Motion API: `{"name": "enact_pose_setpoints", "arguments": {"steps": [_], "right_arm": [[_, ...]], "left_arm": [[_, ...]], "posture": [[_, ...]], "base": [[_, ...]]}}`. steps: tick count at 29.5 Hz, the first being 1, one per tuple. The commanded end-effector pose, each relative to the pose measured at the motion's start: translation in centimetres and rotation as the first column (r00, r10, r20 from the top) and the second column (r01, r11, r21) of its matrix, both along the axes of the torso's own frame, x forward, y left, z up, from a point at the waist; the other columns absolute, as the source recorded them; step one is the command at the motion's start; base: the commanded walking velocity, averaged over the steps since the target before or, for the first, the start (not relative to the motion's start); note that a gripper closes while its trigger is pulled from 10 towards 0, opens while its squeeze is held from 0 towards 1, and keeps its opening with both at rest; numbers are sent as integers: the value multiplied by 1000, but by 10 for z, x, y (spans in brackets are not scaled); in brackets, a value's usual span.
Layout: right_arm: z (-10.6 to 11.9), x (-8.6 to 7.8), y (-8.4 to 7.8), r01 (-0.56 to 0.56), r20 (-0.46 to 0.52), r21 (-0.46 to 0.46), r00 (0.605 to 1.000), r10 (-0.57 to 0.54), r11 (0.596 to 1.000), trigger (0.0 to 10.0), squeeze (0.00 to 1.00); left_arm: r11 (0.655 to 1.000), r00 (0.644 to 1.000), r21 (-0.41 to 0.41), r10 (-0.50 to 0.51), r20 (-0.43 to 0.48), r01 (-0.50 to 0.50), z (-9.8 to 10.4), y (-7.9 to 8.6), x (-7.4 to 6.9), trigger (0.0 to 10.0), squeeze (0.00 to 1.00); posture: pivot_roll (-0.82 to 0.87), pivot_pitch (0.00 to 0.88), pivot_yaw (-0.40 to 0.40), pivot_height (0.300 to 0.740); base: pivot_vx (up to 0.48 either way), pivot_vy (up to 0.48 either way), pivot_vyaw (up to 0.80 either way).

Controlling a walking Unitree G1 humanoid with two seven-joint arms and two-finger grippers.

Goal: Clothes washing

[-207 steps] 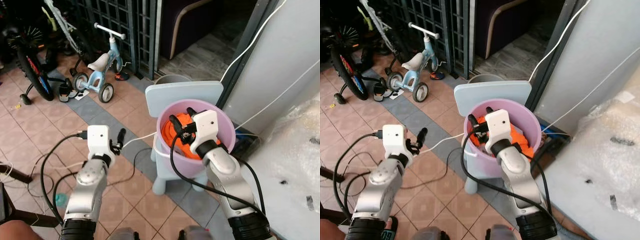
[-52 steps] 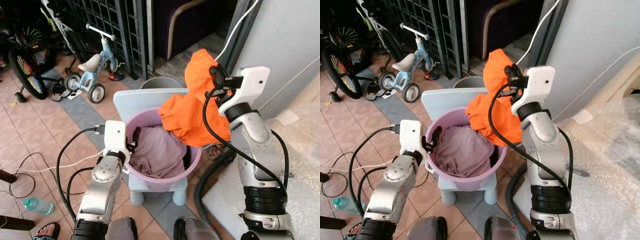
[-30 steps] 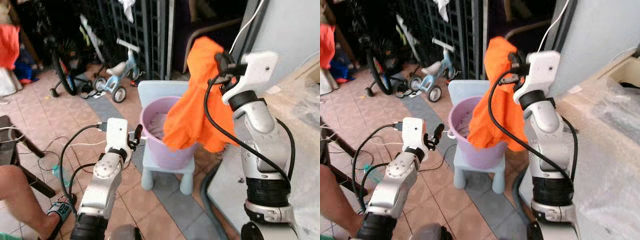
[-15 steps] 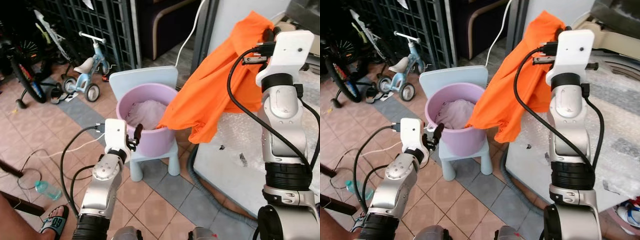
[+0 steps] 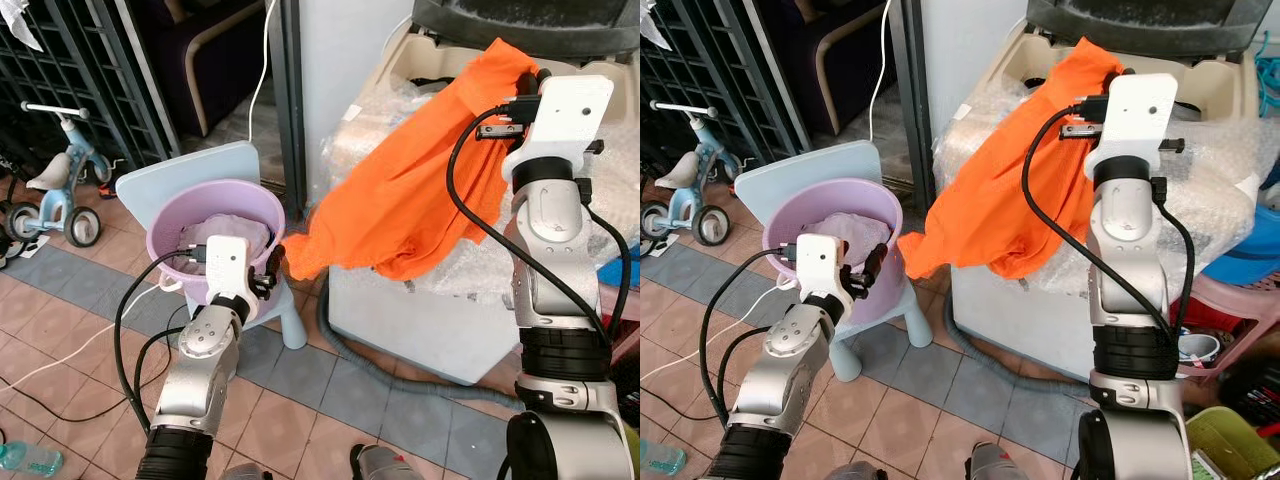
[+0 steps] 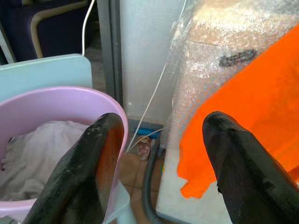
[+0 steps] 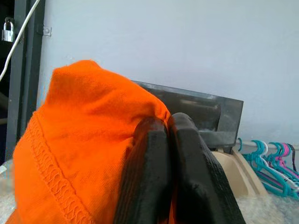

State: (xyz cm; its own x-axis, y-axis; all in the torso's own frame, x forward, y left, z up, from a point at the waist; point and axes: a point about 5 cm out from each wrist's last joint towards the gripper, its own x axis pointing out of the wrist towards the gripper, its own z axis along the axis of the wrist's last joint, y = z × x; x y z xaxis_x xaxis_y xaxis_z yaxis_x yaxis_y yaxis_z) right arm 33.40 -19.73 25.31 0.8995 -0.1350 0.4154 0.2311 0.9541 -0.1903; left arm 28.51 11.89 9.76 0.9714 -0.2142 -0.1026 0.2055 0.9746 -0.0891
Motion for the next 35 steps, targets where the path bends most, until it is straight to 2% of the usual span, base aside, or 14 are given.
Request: {"name": "enact_pose_setpoints", "arguments": {"steps": [1, 4, 6, 15, 18, 24, 26, 27, 28, 30, 31, 32, 35], "right_arm": [[13, 3, -3, 0, 48, -27, 999, 1, 1000, 10000, 0], [18, 5, -5, -15, 64, -39, 998, 18, 999, 10000, 0], [25, 9, -4, -40, 79, -76, 996, 46, 996, 10000, 0], [51, 27, 3, -110, 120, -139, 985, 127, 984, 10000, 0], [53, 28, 5, -131, 119, -149, 982, 150, 980, 10000, 0], [70, 37, 21, -243, 121, -227, 954, 275, 943, 10000, 0], [70, 37, 21, -243, 121, -227, 954, 275, 943, 10000, 0], [92, 44, 26, -260, 150, -273, 940, 308, 926, 10000, 0], [92, 44, 26, -260, 150, -273, 940, 308, 926, 10000, 0], [118, 49, 29, -263, 188, -299, 926, 327, 917, 10000, 0], [118, 49, 29, -263, 188, -299, 926, 327, 917, 10000, 0], [129, 50, 32, -270, 204, -309, 918, 341, 912, 10000, 0], [142, 51, 38, -280, 224, -336, 904, 365, 899, 10000, 0]], "left_arm": [[1000, 1000, -6, -7, 29, 7, 7, -1, 2, 10000, 0], [1000, 999, -10, -15, 37, 15, 7, -1, 2, 10000, 0], [1000, 999, -9, -17, 33, 17, 6, -1, 1, 10000, 0], [1000, 1000, -10, -16, 21, 16, 2, -2, -2, 10000, 0], [1000, 1000, -9, -16, 19, 16, 2, -2, -2, 10000, 0], [1000, 1000, -6, -14, 4, 14, -1, -2, -6, 10000, 0], [1000, 1000, -6, -14, 4, 14, -1, -2, -6, 10000, 0], [1000, 1000, -15, -27, 10, 27, -1, -4, -7, 10000, 0], [1000, 1000, -15, -27, 10, 27, -1, -4, -7, 10000, 0], [999, 999, -14, -31, 16, 31, 0, -4, -8, 10000, 0], [999, 999, -14, -31, 16, 31, 0, -4, -8, 10000, 0], [1000, 1000, -15, -26, 15, 26, 0, -4, -9, 10000, 0], [1000, 1000, -11, -20, 11, 20, -1, -3, -9, 10000, 0]], "posture": [[-90, 37, 51, 740], [-91, 34, 50, 740], [-91, 34, 51, 740], [-81, 32, 39, 740], [-78, 34, 38, 740], [-78, 40, 36, 740], [-78, 40, 36, 740], [-74, 44, 31, 740], [-74, 44, 31, 740], [-69, 45, 26, 740], [-69, 45, 26, 740], [-67, 46, 25, 740], [-63, 51, 22, 740]], "base": [[285, 0, -800], [324, 0, -800], [420, 0, 0], [380, 0, 0], [291, 0, 0], [0, 0, 0], [0, 0, 0], [289, 0, 0], [289, 0, 0], [345, 0, 0], [401, 0, 0], [292, 0, 0], [263, 0, 0]]}}
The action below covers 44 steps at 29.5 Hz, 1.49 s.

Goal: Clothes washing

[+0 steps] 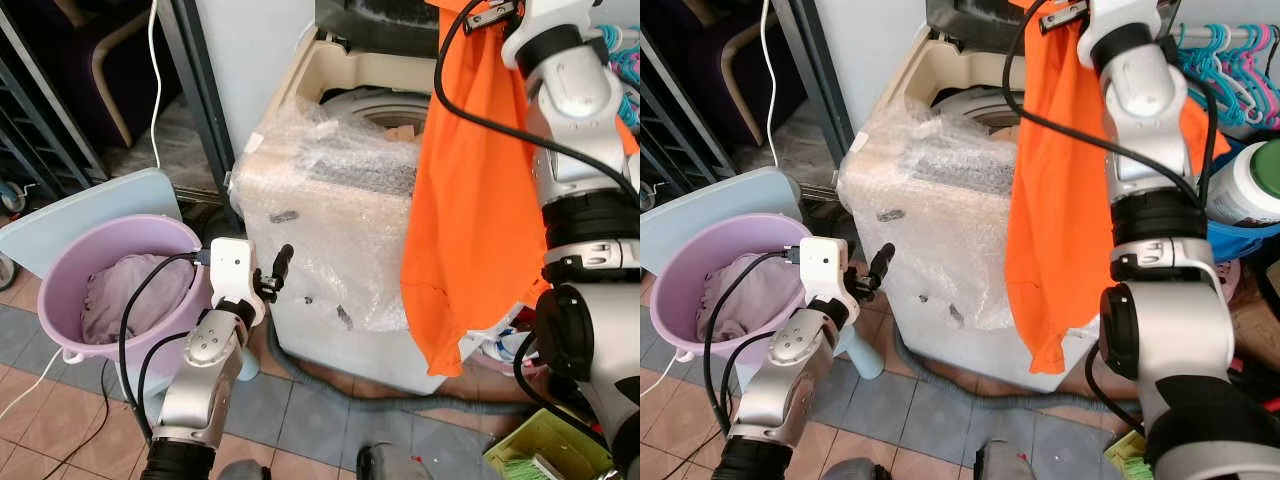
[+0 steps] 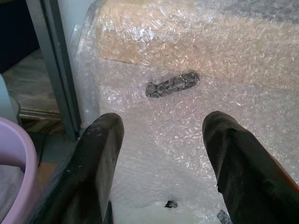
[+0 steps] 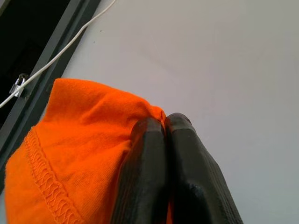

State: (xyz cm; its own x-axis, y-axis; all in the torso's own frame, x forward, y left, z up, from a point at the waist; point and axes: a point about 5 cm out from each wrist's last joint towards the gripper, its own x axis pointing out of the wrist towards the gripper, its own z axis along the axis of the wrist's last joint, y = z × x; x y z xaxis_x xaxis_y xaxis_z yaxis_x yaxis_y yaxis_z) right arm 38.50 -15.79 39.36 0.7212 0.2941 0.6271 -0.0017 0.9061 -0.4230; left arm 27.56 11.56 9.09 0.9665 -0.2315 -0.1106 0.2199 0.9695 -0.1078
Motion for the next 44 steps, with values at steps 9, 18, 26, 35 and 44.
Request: {"name": "enact_pose_setpoints", "arguments": {"steps": [9, 18, 26, 35, 44], "right_arm": [[42, -4, 11, -12, 135, -50, 991, 18, 999, 10000, 0], [70, -13, 13, -8, 224, -24, 974, 14, 1000, 10000, 0], [6, 22, 15, 41, -114, -127, 992, -55, 991, 10000, 769], [-124, 39, -41, 170, -719, -14, 683, -128, 985, 10000, 1000], [-67, 22, -62, 105, -353, -12, 930, -103, 994, 10000, 1000]], "left_arm": [[1000, 1000, 9, -4, 20, 4, 5, 1, -1, 10000, 0], [1000, 1000, 17, 6, 16, -7, 4, 1, -3, 10000, 0], [1000, 1000, 25, 16, -2, -16, 1, -1, -3, 10000, 0], [999, 1000, 36, 23, -18, -22, -2, 2, -8, 10000, 0], [999, 1000, 40, 5, -27, -4, -3, -1, -8, 10000, 0]], "posture": [[-52, 52, 16, 740], [-45, 54, 9, 740], [-46, 57, 7, 740], [-40, 63, 3, 740], [-66, 74, 19, 740]], "base": [[278, 0, 0], [405, 0, 0], [0, 0, 0], [0, 0, 0], [0, 0, 0]]}}
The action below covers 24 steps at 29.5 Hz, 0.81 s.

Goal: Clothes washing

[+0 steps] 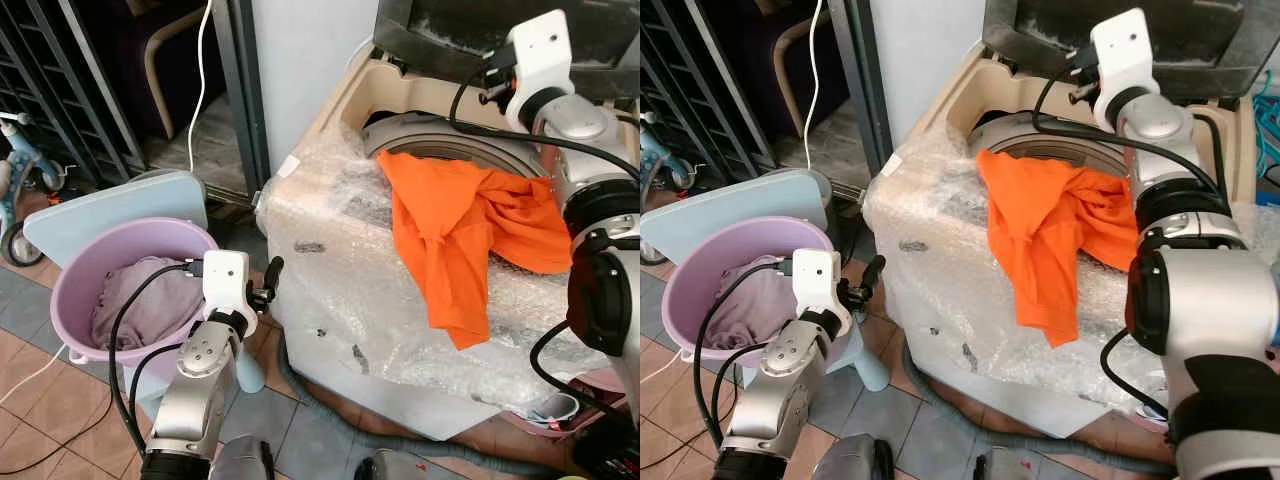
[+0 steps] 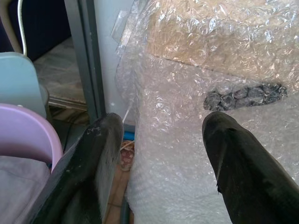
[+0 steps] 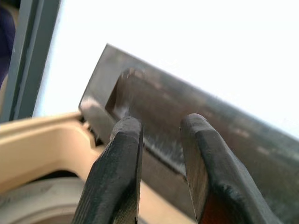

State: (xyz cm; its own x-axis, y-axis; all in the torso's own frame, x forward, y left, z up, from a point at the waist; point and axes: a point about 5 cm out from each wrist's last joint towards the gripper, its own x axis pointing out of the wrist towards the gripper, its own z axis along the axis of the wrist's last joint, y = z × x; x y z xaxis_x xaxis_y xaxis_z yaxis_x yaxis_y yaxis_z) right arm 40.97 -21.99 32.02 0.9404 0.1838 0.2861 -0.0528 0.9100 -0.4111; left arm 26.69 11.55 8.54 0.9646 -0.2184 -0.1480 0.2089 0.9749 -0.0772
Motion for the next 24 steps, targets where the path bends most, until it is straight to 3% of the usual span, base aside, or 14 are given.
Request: {"name": "enact_pose_setpoints", "arguments": {"steps": [1, 4, 5, 9, 11, 12, 14, 16, 17, 20, 21, 23, 24], "right_arm": [[9, -10, -3, -89, 73, 25, 994, 87, 996, 10000, 1000], [3, -26, -1, -260, 66, 22, 964, 258, 965, 10000, 1000], [-8, -37, -1, -349, 6, -1, 937, 349, 937, 10000, 1000], [-24, -50, -3, -434, -73, -16, 899, 432, 901, 10000, 1000], [-44, -69, 0, -572, -203, -5, 804, 560, 820, 10000, 1000], [-44, -69, 0, -572, -203, -5, 804, 560, 820, 10000, 1000], [-48, -80, 6, -636, -249, 28, 743, 621, 771, 10000, 1000], [-48, -83, 7, -650, -254, 42, 728, 637, 759, 10000, 1000], [-51, -90, 10, -691, -302, 51, 678, 671, 721, 10000, 1000], [-57, -100, 12, -724, -356, 67, 625, 695, 686, 10000, 1000], [-57, -100, 12, -724, -356, 67, 625, 695, 686, 10000, 1000], [-70, -109, 17, -764, -441, 103, 539, 717, 637, 10000, 1000], [-70, -109, 17, -764, -441, 103, 539, 717, 637, 10000, 1000]], "left_arm": [[1000, 1000, 2, -6, 3, 6, 3, -1, 1, 10000, 0], [1000, 1000, 3, -8, 2, 8, 3, -1, 1, 10000, 0], [1000, 1000, 4, -9, 0, 9, 2, 0, 0, 10000, 0], [1000, 1000, -1, -19, -6, 19, 2, 0, 0, 10000, 0], [1000, 1000, -8, -30, -4, 30, 2, 0, 0, 10000, 0], [1000, 1000, -8, -30, -4, 30, 2, 0, 0, 10000, 0], [1000, 1000, -4, -20, 18, 20, 5, 5, 0, 10000, 0], [1000, 1000, 1, -19, 18, 19, 5, 6, -1, 10000, 0], [1000, 1000, 21, -3, 1, 3, 1, 12, -4, 10000, 0], [999, 1000, 32, 17, -6, -17, -1, 17, -6, 10000, 0], [999, 1000, 32, 17, -6, -17, -1, 17, -6, 10000, 0], [999, 1000, 29, 15, -3, -15, -1, 16, -6, 10000, 0], [999, 1000, 29, 15, -3, -15, -1, 16, -6, 10000, 0]], "posture": [[-70, 76, 20, 740], [-73, 77, 22, 740], [-77, 77, 25, 740], [-84, 79, 30, 740], [-93, 83, 40, 740], [-93, 83, 40, 740], [-96, 86, 41, 740], [-96, 86, 41, 740], [-81, 87, 32, 740], [-73, 86, 29, 740], [-73, 86, 29, 740], [-71, 83, 27, 740], [-71, 83, 27, 740]], "base": [[0, 0, 0], [0, 0, 0], [0, 0, 0], [0, 0, 0], [0, 0, 0], [0, 0, 0], [0, 0, 0], [0, 0, 0], [0, 0, 0], [0, 0, 0], [0, 0, 0], [0, 0, 0], [0, 0, 0]]}}
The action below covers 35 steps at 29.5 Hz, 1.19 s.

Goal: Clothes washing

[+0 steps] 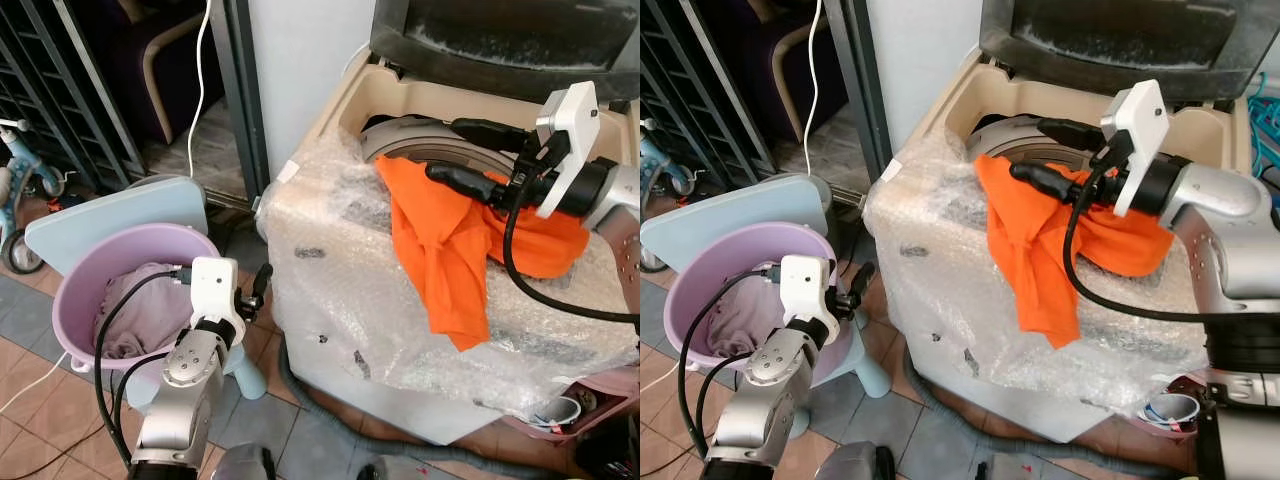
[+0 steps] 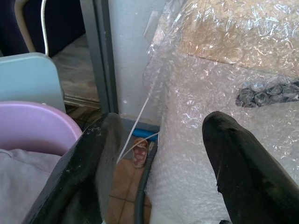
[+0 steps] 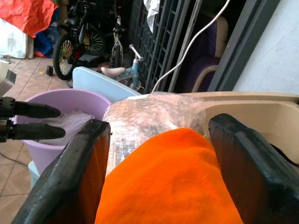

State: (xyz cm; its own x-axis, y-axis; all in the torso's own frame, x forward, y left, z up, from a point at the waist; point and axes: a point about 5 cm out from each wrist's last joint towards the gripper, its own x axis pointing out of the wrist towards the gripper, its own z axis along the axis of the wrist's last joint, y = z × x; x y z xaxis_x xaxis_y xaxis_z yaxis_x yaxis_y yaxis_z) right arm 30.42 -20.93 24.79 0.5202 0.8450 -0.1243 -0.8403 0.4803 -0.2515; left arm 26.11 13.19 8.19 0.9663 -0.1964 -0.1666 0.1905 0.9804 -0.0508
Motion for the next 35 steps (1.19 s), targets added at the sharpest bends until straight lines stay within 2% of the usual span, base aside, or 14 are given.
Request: {"name": "enact_pose_setpoints", "arguments": {"steps": [1, 7, 9, 10, 11, 12, 15, 17, 20, 22, 26, 30, 33, 35], "right_arm": [[-14, -10, 9, -102, -83, -81, 992, 96, 991, 10000, 1000], [-60, -13, 12, -98, -170, -267, 984, 53, 959, 10000, 1000], [-66, -8, 9, -45, -125, -326, 992, 4, 944, 10000, 1000], [-66, 0, 6, 29, -80, -342, 995, -60, 939, 10000, 1000], [-58, 17, 0, 205, 69, -348, 979, -193, 915, 10000, 1000], [-58, 17, 0, 205, 69, -348, 979, -193, 915, 10000, 1000], [-43, 34, -10, 377, 170, -275, 925, -341, 885, 10000, 1000], [-28, 49, -28, 560, 265, -229, 823, -503, 796, 10000, 1000], [-12, 55, -40, 647, 338, -163, 746, -573, 745, 10000, 1000], [3, 57, -43, 665, 366, -82, 713, -598, 742, 10000, 1000], [31, 61, -44, 705, 452, 119, 589, -670, 699, 10000, 1000], [50, 53, -32, 570, 401, 332, 636, -659, 752, 10000, 1000], [56, 52, -29, 590, 428, 376, 574, -698, 715, 10000, 1000], [55, 52, -29, 593, 432, 375, 568, -700, 713, 10000, 1000]], "left_arm": [[1000, 1000, -1, -6, 11, 6, 3, -1, 0, 10000, 0], [1000, 1000, -2, -22, 17, 22, 5, -5, 3, 10000, 0], [1000, 1000, 0, -23, 18, 23, 5, -6, 4, 10000, 0], [1000, 1000, 1, -23, 19, 23, 5, -6, 4, 10000, 0], [1000, 1000, 4, -22, 20, 22, 5, -5, 4, 10000, 0], [1000, 1000, 4, -22, 20, 22, 5, -5, 4, 10000, 0], [1000, 1000, 7, -22, 20, 22, 5, -5, 5, 10000, 0], [1000, 1000, 8, -20, 21, 20, 5, -5, 5, 10000, 0], [1000, 1000, 9, -19, 23, 19, 5, -6, 5, 10000, 0], [1000, 1000, 9, -18, 23, 18, 5, -6, 5, 10000, 0], [1000, 1000, 10, -19, 21, 19, 5, -6, 6, 10000, 0], [1000, 1000, 9, -21, 21, 21, 5, -7, 7, 10000, 0], [1000, 1000, 8, -24, 20, 24, 5, -8, 7, 10000, 0], [1000, 1000, 8, -24, 20, 24, 5, -8, 7, 10000, 0]], "posture": [[-73, 81, 28, 740], [-78, 80, 34, 740], [-77, 79, 35, 740], [-77, 79, 35, 740], [-76, 78, 36, 740], [-76, 78, 36, 740], [-75, 77, 36, 740], [-74, 74, 35, 740], [-74, 75, 36, 740], [-75, 76, 35, 740], [-79, 76, 35, 740], [-82, 77, 38, 740], [-86, 74, 39, 740], [-86, 74, 39, 740]], "base": [[0, 0, 0], [0, 0, 0], [0, 0, 0], [0, 0, 0], [0, 0, 0], [0, 0, 0], [0, 0, 0], [0, 0, 0], [0, 0, 0], [0, 0, 0], [0, 0, 0], [0, 0, 0], [0, 0, 0], [0, 0, 0]]}}
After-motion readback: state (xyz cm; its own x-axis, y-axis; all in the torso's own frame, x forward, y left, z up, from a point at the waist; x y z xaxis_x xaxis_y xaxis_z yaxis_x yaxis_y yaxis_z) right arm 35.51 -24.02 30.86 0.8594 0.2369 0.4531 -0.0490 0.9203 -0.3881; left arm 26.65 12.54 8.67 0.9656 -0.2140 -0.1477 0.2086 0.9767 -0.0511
